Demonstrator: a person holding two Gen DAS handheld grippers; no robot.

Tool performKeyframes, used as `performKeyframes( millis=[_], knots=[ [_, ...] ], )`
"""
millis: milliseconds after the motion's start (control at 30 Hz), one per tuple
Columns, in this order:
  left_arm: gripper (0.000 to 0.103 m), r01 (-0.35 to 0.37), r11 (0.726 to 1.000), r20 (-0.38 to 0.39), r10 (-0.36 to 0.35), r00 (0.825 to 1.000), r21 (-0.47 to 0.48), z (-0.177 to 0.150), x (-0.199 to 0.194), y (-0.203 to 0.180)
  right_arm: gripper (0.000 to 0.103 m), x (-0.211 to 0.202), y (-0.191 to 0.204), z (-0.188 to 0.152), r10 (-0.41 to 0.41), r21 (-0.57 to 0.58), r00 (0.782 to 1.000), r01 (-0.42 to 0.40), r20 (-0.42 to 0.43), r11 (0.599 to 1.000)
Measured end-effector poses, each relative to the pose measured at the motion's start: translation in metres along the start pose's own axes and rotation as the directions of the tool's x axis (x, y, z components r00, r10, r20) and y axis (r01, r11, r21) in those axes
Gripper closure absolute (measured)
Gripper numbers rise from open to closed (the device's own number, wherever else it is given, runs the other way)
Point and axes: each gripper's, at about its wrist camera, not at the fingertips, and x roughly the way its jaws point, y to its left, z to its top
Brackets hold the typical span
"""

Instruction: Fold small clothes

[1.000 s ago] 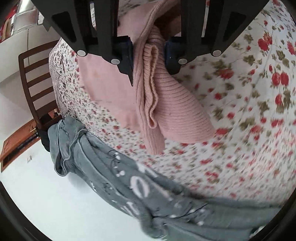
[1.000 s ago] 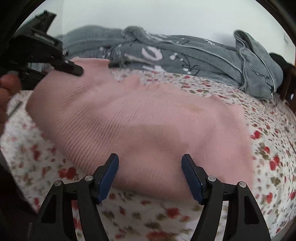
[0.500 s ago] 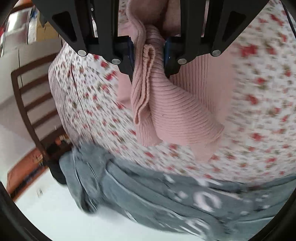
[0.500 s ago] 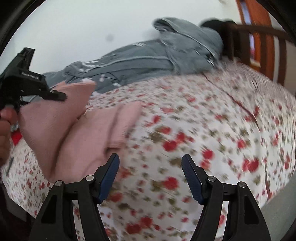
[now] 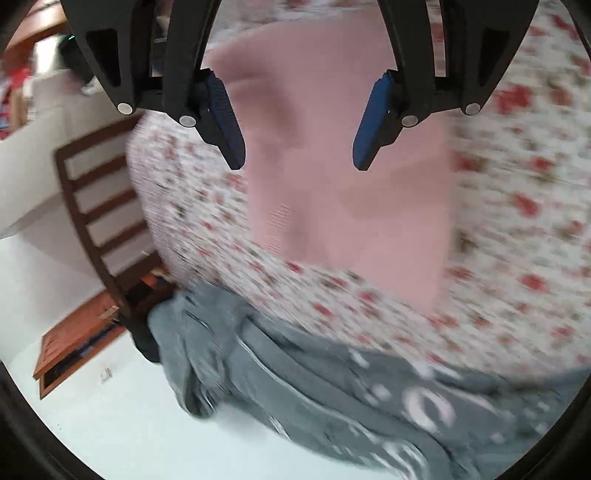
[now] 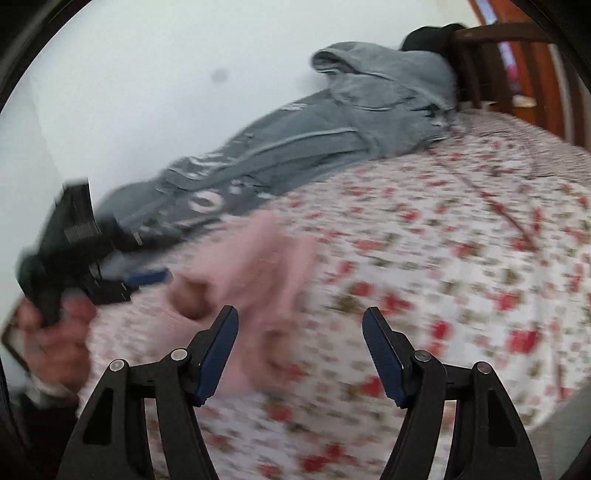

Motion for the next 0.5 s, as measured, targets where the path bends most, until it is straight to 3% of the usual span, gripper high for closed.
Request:
performKeyframes(
  millis=[100, 200, 300, 367, 400, 467, 500],
  knots=[
    [0.043, -0.042, 0.999, 0.036, 0.042, 0.998, -0.011, -0.009, -0.024, 0.029, 0.032, 0.015, 0.018, 0.015, 0.094, 0.036, 0.995, -0.094, -0.013, 0.995],
    [0.043, -0.076, 0.997, 0.05, 0.077, 0.996, -0.025, -0.02, -0.042, 0.062, 0.025, 0.036, 0.034, 0.028, 0.13, 0.076, 0.991, -0.128, -0.026, 0.989],
    [0.043, -0.097, 0.994, 0.053, 0.099, 0.994, -0.046, -0.031, -0.05, 0.089, 0.024, 0.072, 0.043, 0.036, 0.051, 0.09, 0.994, -0.042, -0.092, 0.995],
    [0.043, -0.094, 0.993, 0.055, 0.098, 0.994, -0.07, -0.04, -0.054, 0.104, 0.026, 0.097, 0.044, 0.033, -0.011, 0.085, 0.984, 0.027, -0.179, 0.996],
    [0.043, -0.091, 0.993, 0.055, 0.096, 0.994, -0.079, -0.042, -0.054, 0.11, 0.046, 0.111, 0.046, 0.031, -0.032, 0.074, 0.973, 0.05, -0.23, 0.996],
    [0.043, -0.084, 0.992, 0.052, 0.09, 0.995, -0.099, -0.047, -0.054, 0.122, 0.077, 0.111, 0.053, 0.03, -0.07, 0.019, 0.972, 0.077, -0.222, 0.997],
    [0.043, -0.08, 0.991, 0.055, 0.086, 0.995, -0.109, -0.051, -0.055, 0.127, 0.08, 0.102, 0.059, 0.031, -0.077, -0.034, 0.982, 0.072, -0.174, 0.997]
  ],
)
